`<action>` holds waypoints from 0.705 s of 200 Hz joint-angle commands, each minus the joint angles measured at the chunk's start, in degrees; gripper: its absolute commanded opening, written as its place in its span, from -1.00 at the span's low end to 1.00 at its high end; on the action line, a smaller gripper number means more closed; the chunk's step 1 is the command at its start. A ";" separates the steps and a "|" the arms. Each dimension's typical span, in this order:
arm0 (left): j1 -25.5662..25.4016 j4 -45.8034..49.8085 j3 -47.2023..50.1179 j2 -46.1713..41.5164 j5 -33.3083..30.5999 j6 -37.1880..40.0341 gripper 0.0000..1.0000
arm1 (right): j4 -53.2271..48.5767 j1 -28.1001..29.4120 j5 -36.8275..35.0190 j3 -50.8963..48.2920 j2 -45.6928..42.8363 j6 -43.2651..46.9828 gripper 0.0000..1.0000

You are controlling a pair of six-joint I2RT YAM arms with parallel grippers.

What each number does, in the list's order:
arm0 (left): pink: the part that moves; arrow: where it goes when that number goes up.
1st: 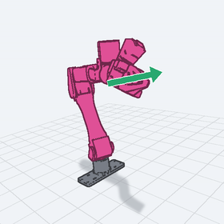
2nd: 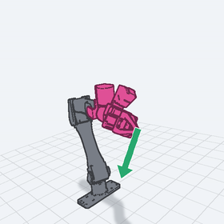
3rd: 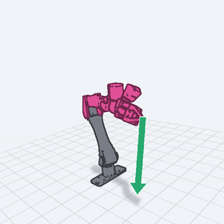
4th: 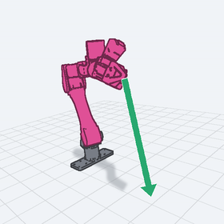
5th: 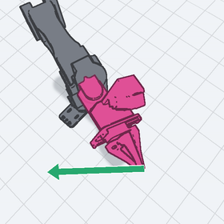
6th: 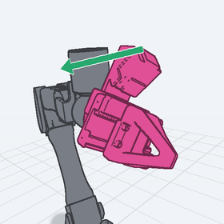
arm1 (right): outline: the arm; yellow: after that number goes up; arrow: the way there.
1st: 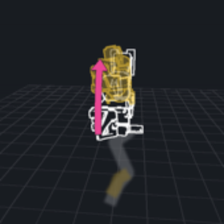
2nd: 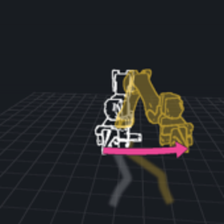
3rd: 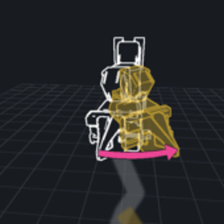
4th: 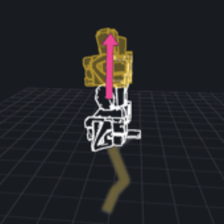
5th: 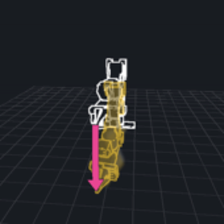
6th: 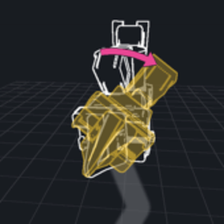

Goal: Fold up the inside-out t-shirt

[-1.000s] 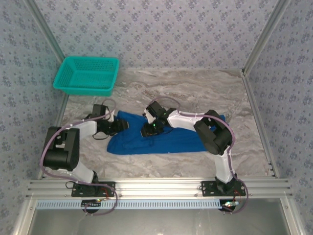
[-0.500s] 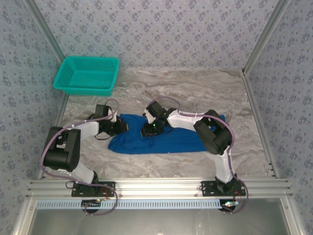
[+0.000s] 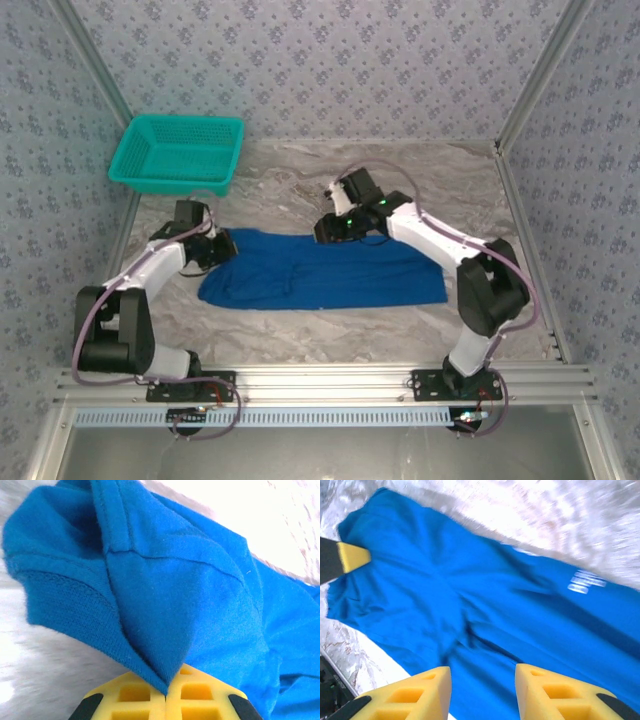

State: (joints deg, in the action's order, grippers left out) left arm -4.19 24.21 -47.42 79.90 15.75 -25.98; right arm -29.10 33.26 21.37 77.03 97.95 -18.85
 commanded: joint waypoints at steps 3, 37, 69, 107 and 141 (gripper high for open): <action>2.28 12.32 -3.86 -3.74 -10.25 2.61 -1.00 | -10.23 -4.12 -4.63 0.87 -3.69 6.35 -0.18; -0.87 22.08 -9.06 -7.32 -14.66 0.83 -1.00 | -10.33 -11.36 -4.76 -4.01 -9.97 8.21 -0.16; -16.17 19.41 -16.11 -6.38 -13.14 -10.77 -1.00 | -8.69 -17.43 -3.97 -8.06 -15.30 8.70 -0.17; -33.14 18.58 -34.10 10.83 -14.50 -25.18 -1.00 | -7.96 -23.85 -5.97 -14.24 -24.39 5.18 -0.17; -41.84 12.86 -46.11 26.08 -14.41 -34.46 -1.00 | -10.70 -26.83 -8.82 -16.78 -32.68 4.55 -0.15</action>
State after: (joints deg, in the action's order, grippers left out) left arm -41.78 39.16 -86.96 97.97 1.80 -50.43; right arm -36.95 7.66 14.85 61.60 70.50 -13.21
